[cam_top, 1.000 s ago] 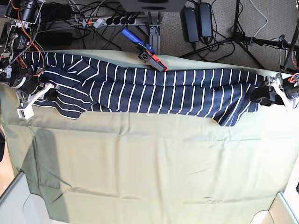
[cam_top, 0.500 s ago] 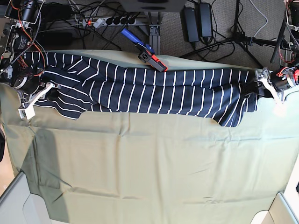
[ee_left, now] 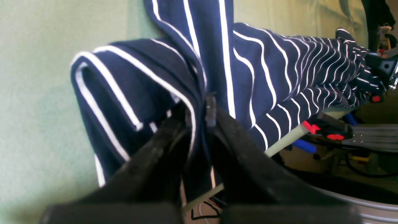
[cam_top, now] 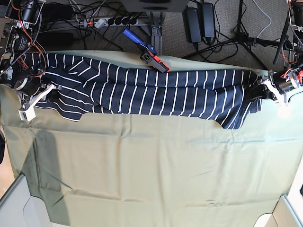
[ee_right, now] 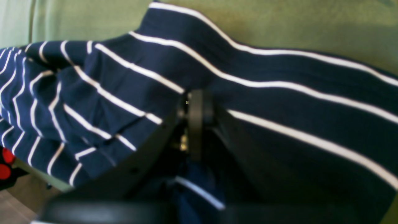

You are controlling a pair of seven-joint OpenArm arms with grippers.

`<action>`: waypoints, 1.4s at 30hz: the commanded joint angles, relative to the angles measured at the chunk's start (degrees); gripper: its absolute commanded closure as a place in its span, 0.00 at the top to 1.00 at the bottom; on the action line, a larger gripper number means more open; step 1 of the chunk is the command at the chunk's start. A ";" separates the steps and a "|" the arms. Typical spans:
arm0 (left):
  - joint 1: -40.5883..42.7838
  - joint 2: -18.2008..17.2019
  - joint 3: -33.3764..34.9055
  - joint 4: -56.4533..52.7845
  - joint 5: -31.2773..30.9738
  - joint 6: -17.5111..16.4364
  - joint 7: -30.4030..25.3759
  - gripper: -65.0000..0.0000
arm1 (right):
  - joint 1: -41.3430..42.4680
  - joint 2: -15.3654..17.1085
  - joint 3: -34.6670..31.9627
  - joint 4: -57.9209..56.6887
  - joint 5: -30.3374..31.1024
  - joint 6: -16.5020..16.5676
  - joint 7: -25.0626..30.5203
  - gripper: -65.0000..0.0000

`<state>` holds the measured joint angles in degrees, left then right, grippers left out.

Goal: Fold the T-shirt properly
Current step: 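Hold both ends of the striped strip and pull them apart to straighten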

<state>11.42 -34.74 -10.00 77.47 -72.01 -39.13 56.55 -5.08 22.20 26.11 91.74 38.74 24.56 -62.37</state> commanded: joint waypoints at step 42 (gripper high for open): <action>-3.45 -3.23 -0.63 0.59 19.80 -0.85 -6.27 0.61 | 1.86 1.11 12.28 1.11 8.09 3.21 2.36 0.00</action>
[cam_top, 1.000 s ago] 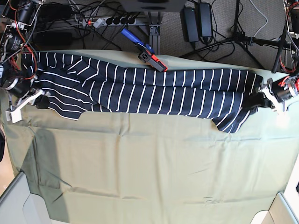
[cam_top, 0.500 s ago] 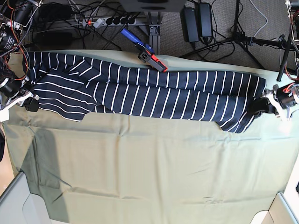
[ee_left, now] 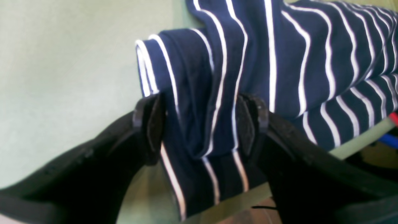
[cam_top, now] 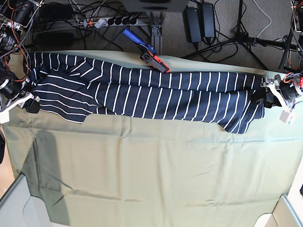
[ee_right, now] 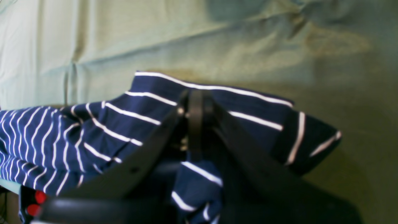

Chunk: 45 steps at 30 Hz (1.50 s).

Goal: Fold the T-shirt properly
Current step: 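Hold both ends of the striped strip and pull them apart to straighten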

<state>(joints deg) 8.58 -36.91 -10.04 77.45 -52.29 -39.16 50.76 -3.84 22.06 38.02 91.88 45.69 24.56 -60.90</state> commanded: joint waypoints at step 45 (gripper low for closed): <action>4.42 -0.24 -1.22 0.63 -14.60 -0.57 4.57 0.61 | 0.48 1.20 0.37 0.96 1.27 3.26 0.87 0.00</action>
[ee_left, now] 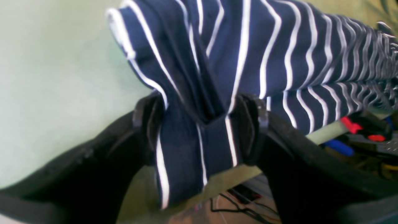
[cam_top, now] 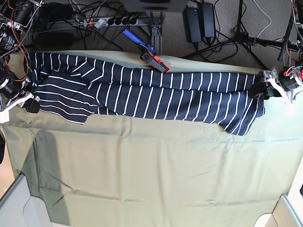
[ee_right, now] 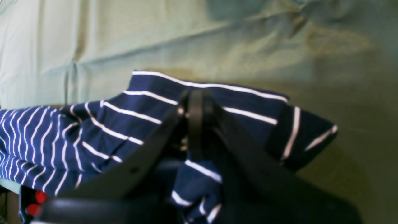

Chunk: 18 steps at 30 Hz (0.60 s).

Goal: Fold the T-shirt properly
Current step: 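Hold both ends of the striped strip and pull them apart to straighten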

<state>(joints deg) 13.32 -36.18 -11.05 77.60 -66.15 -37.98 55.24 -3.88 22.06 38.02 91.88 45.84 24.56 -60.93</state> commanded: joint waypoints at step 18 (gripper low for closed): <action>-3.96 5.09 -0.22 0.42 9.79 0.04 -9.20 0.08 | 0.52 1.22 0.37 0.96 1.70 3.26 -1.03 0.00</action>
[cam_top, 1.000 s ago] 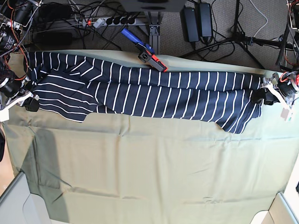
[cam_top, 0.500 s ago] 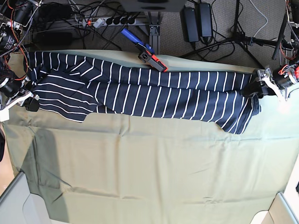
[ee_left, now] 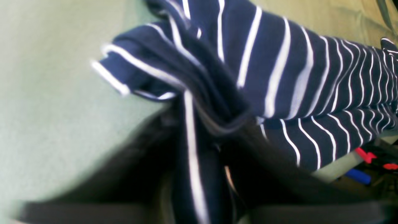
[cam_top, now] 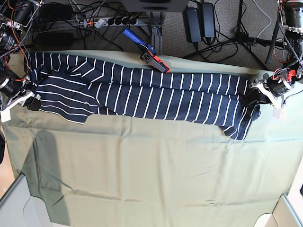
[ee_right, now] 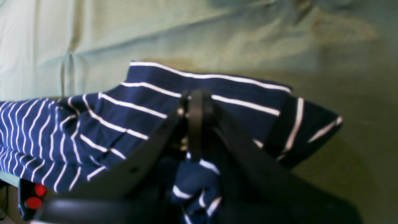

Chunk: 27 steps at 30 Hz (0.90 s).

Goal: Fold the T-shirt properly
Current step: 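Hold both ends of the striped strip and pull them apart to straighten, then lift the strip end with the left gripper and swing it toward the middle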

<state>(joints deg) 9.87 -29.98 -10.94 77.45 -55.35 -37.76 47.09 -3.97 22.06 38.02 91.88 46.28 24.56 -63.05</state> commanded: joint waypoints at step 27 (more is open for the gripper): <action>-23.54 -2.75 -1.95 -10.86 10.62 -2.24 -5.31 0.00 | 5.07 1.27 4.76 1.14 4.13 3.32 1.53 0.00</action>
<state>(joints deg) -12.32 -31.46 -12.40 65.49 -43.75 -39.20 43.55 0.25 22.09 42.37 91.92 49.41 24.60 -62.63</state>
